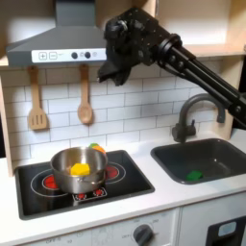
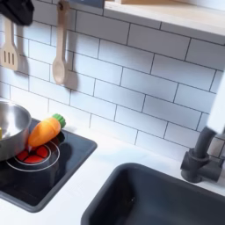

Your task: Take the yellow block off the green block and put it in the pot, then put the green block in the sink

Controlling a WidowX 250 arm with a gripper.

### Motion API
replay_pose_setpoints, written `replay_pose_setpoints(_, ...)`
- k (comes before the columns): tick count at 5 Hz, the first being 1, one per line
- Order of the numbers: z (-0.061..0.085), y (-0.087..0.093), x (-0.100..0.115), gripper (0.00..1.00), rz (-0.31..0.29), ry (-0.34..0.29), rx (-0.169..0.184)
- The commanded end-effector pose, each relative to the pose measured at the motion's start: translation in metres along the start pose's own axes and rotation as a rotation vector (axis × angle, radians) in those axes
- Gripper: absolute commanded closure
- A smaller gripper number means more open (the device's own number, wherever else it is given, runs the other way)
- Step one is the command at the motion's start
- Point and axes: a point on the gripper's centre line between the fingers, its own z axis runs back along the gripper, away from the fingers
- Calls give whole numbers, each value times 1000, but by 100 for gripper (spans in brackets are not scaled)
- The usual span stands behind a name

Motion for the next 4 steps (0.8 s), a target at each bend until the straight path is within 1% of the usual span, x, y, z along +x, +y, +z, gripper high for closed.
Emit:
replay_pose_setpoints(1, -28, 2, -49, 100, -88, 258, 62)
replay_pose_setpoints(2, -34, 4, -64, 100, -128, 317, 104)
replay_pose_setpoints(3, -47, 3, -90, 100, -179, 401, 122)
replay_pose_setpoints(4, -53, 3, -106, 100, -192, 450, 126)
